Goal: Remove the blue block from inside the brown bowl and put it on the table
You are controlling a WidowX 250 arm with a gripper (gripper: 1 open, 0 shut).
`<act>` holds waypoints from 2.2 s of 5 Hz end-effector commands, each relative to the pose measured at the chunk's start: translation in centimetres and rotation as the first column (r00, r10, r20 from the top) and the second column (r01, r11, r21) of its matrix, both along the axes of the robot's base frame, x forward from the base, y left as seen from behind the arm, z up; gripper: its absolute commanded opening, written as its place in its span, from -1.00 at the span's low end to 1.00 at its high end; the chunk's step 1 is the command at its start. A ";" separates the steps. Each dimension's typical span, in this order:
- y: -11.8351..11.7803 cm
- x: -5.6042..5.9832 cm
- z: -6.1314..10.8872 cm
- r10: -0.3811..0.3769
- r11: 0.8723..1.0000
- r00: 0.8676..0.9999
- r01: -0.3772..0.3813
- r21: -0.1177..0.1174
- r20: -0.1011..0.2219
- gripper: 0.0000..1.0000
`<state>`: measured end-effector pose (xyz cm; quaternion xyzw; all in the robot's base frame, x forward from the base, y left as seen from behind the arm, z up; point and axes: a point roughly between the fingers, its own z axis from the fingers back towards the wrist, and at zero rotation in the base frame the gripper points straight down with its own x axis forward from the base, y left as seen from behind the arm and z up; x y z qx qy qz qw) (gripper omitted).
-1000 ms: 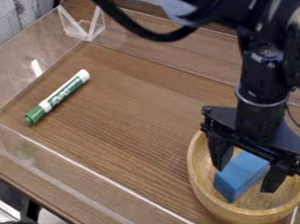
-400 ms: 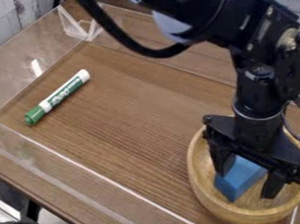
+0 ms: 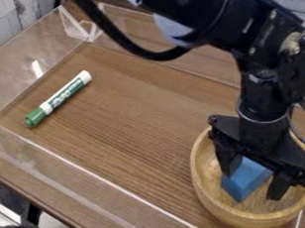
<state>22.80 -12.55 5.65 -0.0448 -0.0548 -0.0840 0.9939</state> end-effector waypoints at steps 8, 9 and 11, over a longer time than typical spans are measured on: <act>3.4 1.5 7.4 -0.014 0.994 0.995 0.004 0.105 0.096 -1.00; 6.1 2.1 10.1 0.026 0.989 0.991 -0.044 0.138 0.129 -1.00; 14.0 3.3 11.3 0.149 0.973 0.976 -0.174 0.155 0.160 -1.00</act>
